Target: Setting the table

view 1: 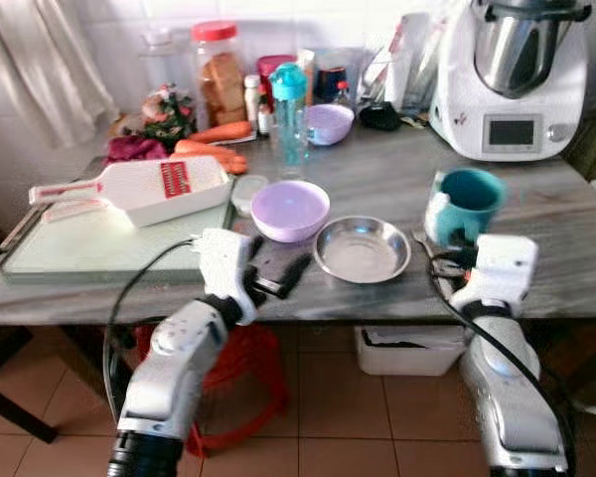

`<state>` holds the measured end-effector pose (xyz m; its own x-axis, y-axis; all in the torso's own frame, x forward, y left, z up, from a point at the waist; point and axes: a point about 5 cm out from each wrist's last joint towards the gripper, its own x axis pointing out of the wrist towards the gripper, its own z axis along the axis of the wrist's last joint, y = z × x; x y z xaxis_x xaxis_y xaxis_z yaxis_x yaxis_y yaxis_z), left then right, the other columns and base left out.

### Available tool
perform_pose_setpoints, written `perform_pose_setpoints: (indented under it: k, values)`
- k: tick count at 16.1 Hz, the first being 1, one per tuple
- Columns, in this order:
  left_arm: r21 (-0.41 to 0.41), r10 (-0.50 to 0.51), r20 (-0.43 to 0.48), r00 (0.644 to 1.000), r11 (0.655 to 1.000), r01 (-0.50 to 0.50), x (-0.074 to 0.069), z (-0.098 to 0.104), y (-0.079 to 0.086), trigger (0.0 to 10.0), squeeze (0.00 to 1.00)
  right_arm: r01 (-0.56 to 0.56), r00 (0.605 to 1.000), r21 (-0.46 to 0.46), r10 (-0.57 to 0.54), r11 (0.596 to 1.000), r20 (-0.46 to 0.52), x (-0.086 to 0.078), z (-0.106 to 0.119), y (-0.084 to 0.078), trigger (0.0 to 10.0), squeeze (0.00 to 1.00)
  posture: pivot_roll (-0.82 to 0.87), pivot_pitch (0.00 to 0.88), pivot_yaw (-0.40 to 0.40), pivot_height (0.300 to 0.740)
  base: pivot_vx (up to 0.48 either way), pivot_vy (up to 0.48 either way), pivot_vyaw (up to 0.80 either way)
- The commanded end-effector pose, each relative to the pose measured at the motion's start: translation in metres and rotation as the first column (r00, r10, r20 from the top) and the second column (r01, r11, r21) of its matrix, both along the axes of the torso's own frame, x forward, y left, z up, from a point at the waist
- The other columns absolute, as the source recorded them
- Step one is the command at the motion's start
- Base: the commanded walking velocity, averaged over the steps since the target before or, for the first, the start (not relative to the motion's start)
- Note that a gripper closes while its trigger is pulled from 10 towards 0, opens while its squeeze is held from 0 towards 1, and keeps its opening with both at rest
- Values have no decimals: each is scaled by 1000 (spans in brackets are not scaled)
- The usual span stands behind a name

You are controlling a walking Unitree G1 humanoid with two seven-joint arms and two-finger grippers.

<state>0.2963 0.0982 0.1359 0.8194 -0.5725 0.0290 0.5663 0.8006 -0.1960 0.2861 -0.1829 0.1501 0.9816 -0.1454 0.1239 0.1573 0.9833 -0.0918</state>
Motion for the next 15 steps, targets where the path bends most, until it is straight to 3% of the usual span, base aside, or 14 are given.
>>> perform_pose_setpoints:
  k: [1, 11, 15]
  values:
    - [2, -16, 5, 1000, 1000, 16, 0, 2, -4, 10000, 0, 14, 1000, -4, -14, 1000, 16, 0, 3, -4, 10000, 0, -36, 0, 40, 740, 326, 0, 0]
    - [4, -17, 5, 1000, 1000, 17, -1, 2, -2, 10000, 0, 15, 1000, -4, -15, 1000, 18, 0, 3, -4, 10000, 0, -35, 0, 40, 740, 343, 0, 0]
    - [-4, -14, 27, 1000, 1000, 14, -4, 5, 5, 10000, 0, 15, 1000, -4, -14, 1000, 15, 0, 3, -5, 10000, 0, -33, 0, 41, 740, 0, 0, 0]
